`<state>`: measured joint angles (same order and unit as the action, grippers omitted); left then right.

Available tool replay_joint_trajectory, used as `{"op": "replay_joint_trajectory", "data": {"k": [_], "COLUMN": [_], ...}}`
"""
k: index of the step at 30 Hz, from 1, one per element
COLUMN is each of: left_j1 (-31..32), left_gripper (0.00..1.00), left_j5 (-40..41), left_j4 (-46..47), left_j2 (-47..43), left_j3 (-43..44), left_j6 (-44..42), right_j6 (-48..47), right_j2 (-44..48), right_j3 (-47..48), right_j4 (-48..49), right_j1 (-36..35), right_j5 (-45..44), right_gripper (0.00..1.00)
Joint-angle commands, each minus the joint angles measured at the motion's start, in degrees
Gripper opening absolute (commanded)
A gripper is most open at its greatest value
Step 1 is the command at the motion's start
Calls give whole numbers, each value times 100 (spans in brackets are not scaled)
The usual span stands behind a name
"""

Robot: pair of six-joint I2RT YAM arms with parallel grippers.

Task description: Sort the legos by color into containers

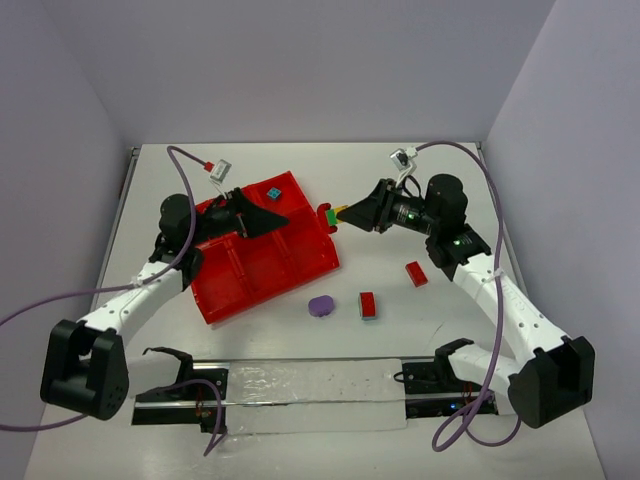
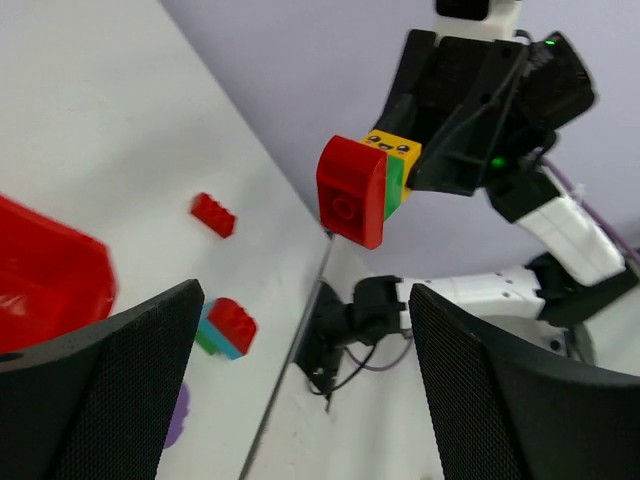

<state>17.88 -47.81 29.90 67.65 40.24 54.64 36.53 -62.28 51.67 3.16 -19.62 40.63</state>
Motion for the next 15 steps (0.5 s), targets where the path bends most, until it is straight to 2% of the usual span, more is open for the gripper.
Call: {"op": "replay_joint_trajectory", "data": {"k": [1,6,15], "left_j1": [159,411,637], "left_gripper": [92,92,92], "left_j5": [-882,-860,-897], "left_j4": [2808,3251,2684], "left_j2": [367,565,512], "left_j3": [-158,-166,10], "left_j6": [1323,1343,781], "right_j6": [525,676,732], "right_j2": [-34,-248,-581], "right_j3": [-150,-83,133], "right_j4": [1135,1403,1555], "right_j1": [-110,-373,-805], "right_j5": [690,781,814], "right_gripper": [5,5,6]}}
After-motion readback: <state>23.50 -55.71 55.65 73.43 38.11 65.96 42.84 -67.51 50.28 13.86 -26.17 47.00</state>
